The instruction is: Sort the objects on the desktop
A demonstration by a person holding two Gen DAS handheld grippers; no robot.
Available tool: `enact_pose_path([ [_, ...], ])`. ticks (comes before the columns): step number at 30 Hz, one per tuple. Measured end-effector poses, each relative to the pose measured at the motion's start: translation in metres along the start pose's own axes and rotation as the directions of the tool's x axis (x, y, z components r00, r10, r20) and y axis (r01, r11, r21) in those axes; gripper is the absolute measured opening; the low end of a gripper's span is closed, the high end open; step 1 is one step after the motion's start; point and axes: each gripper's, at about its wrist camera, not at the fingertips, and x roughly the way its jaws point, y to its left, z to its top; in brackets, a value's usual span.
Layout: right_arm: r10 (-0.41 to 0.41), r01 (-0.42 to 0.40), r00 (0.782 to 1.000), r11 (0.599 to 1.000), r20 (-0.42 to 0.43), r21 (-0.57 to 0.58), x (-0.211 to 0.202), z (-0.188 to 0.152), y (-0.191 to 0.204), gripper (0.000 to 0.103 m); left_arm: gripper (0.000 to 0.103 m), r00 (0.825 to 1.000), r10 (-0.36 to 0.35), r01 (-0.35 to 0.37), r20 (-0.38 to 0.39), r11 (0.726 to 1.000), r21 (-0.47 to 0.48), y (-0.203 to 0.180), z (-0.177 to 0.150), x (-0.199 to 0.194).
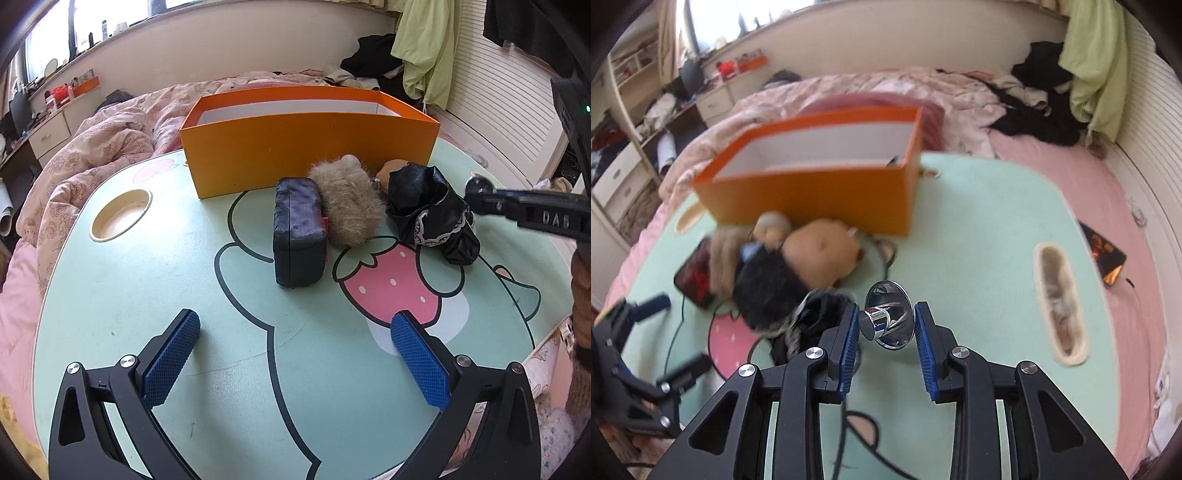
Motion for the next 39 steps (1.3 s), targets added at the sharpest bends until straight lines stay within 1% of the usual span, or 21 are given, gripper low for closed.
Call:
enact_pose_path([
  [3, 0.036, -0.035, 0.999, 0.998, 0.007, -0.043, 0.009, 0.001, 0.023, 0.029, 0.103, 1.0, 0.0, 0.0, 0.0, 1.0, 0.001, 0.0, 0.0, 0.0],
  [5, 0.09, -0.089, 0.996, 0.995, 0.027, -0.037, 0.009, 0.001, 0.027, 0.03, 0.103, 1.0, -0.001, 0.001, 0.001, 1.0, 0.0, 0.0, 0.0, 0.0],
  [6, 0.121, -0.12, 0.991, 0.993, 0.053, -0.021, 0.005, 0.0, 0.026, 0.032, 0.103, 1.0, -0.001, 0.001, 0.001, 1.0, 0.0, 0.0, 0.0, 0.0],
  [7, 0.137, -0.137, 0.988, 0.991, 0.077, -0.003, 0.001, -0.003, 0.024, 0.047, 0.103, 1.0, -0.001, 0.001, 0.001, 1.0, 0.0, 0.0, 0.0, 0.0],
  [8, 0.135, -0.137, 0.985, 0.99, 0.104, 0.015, -0.004, -0.006, 0.022, 0.064, 0.103, 1.0, -0.001, 0.001, 0.001, 1.0, 0.0, 0.0, 0.0, 0.0],
  [10, 0.1, -0.106, 0.983, 0.994, 0.152, 0.033, -0.015, -0.015, 0.018, 0.073, 0.103, 1.0, -0.001, 0.001, 0.001, 1.0, 0.0, 0.0, 0.0, 0.0],
  [12, 0.071, -0.075, 0.984, 0.997, 0.162, 0.017, -0.02, -0.028, 0.018, 0.073, 0.103, 1.0, -0.001, 0.001, 0.001, 1.0, -0.001, 0.0, 0.0, 0.0],
  [15, 0.036, -0.032, 0.988, 0.999, 0.152, -0.025, -0.02, -0.046, 0.021, 0.073, 0.103, 1.0, -0.001, 0.001, 0.001, 1.0, 0.0, 0.001, 0.0, 0.0],
  [16, 0.03, -0.025, 0.989, 0.999, 0.145, -0.038, -0.018, -0.051, 0.023, 0.077, 0.103, 1.0, -0.001, 0.001, 0.001, 1.0, 0.0, 0.001, 0.0, 0.0],
  [17, 0.014, -0.005, 0.988, 0.998, 0.154, -0.062, -0.016, -0.056, 0.026, 0.087, 0.103, 1.0, -0.001, 0.001, 0.0, 1.0, 0.0, 0.0, 0.0, 0.0],
  [18, -0.008, 0.022, 0.987, 0.996, 0.16, -0.085, -0.014, -0.059, 0.029, 0.095, 0.103, 1.0, -0.001, 0.001, 0.001, 1.0, 0.0, 0.0, 0.0, 0.0],
  [19, -0.012, 0.026, 0.988, 0.996, 0.155, -0.089, -0.012, -0.06, 0.029, 0.103, 0.103, 1.0, -0.001, 0.001, 0.001, 1.0, 0.0, 0.001, 0.0, 0.0],
  [34, -0.009, 0.022, 0.987, 0.997, 0.162, -0.077, -0.009, -0.06, 0.025, 0.103, 0.103, 1.0, 0.004, -0.004, 0.0, 1.0, -0.008, 0.002, -0.001, -0.002],
  [36, -0.009, 0.021, 0.987, 0.997, 0.162, -0.077, -0.009, -0.06, 0.024, 0.103, 0.103, 1.0, -0.019, 0.019, -0.025, 1.0, -0.003, 0.004, 0.002, -0.001],
  [38, -0.008, 0.021, 0.987, 0.997, 0.162, -0.077, -0.009, -0.06, 0.025, 0.103, 0.103, 0.997, -0.04, 0.04, -0.067, 0.999, -0.002, 0.01, 0.01, -0.002],
  [39, -0.008, 0.021, 0.987, 0.997, 0.162, -0.076, -0.009, -0.06, 0.024, 0.103, 0.103, 0.996, -0.049, 0.048, -0.074, 0.999, -0.009, 0.013, 0.017, -0.006],
])
